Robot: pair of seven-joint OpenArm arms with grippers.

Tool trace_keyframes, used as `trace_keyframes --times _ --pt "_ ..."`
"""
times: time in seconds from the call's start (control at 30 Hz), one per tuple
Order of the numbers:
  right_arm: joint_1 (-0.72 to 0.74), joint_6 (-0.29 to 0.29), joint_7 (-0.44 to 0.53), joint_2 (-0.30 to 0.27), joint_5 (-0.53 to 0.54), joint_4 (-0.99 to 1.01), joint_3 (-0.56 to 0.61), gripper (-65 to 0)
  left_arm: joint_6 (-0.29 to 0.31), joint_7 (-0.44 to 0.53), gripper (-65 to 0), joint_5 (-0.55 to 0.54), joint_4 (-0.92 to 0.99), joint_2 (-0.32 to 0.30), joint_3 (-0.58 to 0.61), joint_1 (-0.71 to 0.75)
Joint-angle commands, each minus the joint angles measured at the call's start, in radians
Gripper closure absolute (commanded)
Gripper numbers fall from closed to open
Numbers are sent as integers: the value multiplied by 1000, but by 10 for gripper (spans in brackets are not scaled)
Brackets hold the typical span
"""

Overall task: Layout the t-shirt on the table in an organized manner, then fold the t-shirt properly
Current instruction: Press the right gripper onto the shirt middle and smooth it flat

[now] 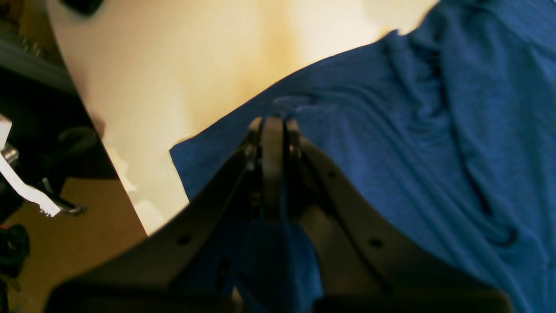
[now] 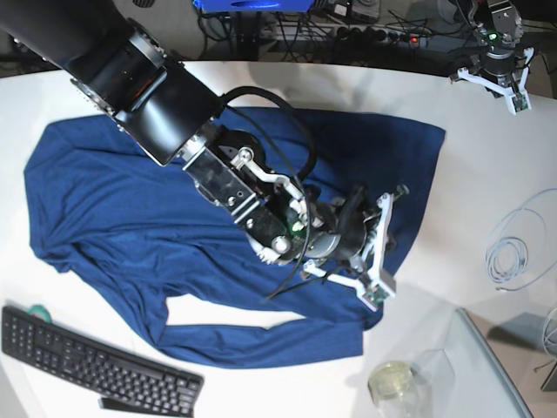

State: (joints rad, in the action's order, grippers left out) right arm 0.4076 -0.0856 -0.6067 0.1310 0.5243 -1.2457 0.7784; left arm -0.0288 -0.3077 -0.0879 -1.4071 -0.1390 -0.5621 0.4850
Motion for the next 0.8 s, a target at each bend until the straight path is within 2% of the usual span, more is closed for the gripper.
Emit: trace_keyframes --times 0.0,0.1,0.3,0.5,0.6,0.67,0.77 --pt "26 5 6 11 7 -29 -12 -2 -10 14 0 1 -16 -12 -6 2" --pt "18 7 3 15 7 -26 -9 -2 -10 14 0 1 -16 -12 -6 1" --pt "-28 10 41 15 9 8 91 -2 -10 14 0 3 -16 -14 -6 -1" --pt "-63 10 49 19 9 14 95 -2 -10 14 0 6 -16 -14 -6 -13" --pt "-65 10 93 19 10 24 95 -12 -10 14 0 3 -16 -14 -6 -13" --pt "-65 10 98 19 17 16 95 -95 -10 14 0 3 -16 -14 -3 -15" --pt "-60 10 47 12 70 -36 97 -303 -10 14 0 3 -21 -6 0 -16"
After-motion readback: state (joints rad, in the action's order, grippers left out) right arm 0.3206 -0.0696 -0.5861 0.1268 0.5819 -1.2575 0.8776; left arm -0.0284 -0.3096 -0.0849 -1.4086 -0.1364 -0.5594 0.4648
